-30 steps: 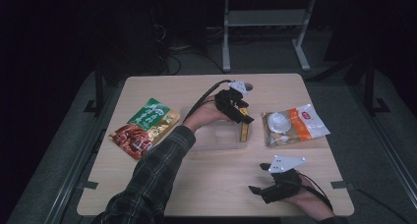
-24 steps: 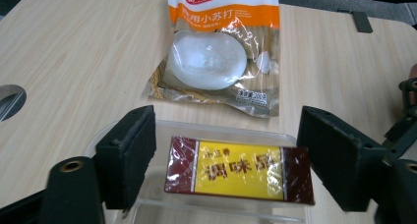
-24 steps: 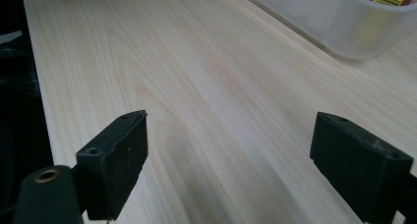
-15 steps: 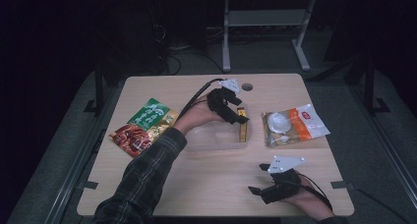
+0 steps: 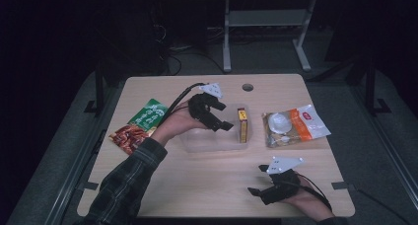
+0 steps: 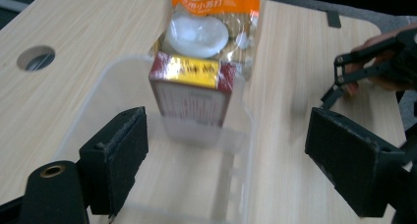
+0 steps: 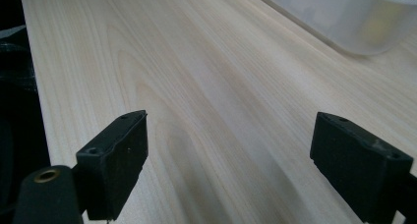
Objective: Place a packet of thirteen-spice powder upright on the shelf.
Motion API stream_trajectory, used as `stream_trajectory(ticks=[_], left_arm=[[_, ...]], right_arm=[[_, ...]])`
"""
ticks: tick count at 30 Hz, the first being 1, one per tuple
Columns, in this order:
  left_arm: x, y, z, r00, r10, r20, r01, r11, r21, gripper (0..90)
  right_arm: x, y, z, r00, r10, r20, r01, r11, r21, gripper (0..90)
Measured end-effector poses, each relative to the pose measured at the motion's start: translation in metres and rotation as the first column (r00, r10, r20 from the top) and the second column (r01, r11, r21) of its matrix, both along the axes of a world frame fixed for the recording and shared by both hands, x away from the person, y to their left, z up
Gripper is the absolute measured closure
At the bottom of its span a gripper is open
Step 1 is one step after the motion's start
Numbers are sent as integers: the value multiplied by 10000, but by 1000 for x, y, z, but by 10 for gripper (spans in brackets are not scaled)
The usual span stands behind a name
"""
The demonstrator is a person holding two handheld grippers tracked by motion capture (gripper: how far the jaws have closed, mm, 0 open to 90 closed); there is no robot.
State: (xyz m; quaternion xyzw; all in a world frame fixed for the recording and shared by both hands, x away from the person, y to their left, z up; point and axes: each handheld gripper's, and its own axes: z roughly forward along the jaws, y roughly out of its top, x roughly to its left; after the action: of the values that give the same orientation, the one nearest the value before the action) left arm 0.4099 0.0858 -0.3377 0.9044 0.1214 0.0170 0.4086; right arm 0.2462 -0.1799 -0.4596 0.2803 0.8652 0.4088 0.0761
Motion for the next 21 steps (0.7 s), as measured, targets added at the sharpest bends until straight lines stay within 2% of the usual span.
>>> stream_trajectory(ticks=[10,11,16,21], left_arm=[[-36,34,-6,9996,290,28,-290,9995,-103,160],[-38,37,-7,9996,241,126,-240,9997,-76,160],[-56,51,-17,9993,381,26,-382,9993,58,164],[-73,64,-31,9985,530,127,-532,9984,212,167]], right_arm=[[2,4,-2,10000,70,11,-70,9999,-116,140],[3,5,-2,10000,61,15,-61,9999,-127,140],[4,4,-1,9999,-98,37,99,9999,-83,140],[7,3,-1,9997,-187,134,187,9998,-41,141]])
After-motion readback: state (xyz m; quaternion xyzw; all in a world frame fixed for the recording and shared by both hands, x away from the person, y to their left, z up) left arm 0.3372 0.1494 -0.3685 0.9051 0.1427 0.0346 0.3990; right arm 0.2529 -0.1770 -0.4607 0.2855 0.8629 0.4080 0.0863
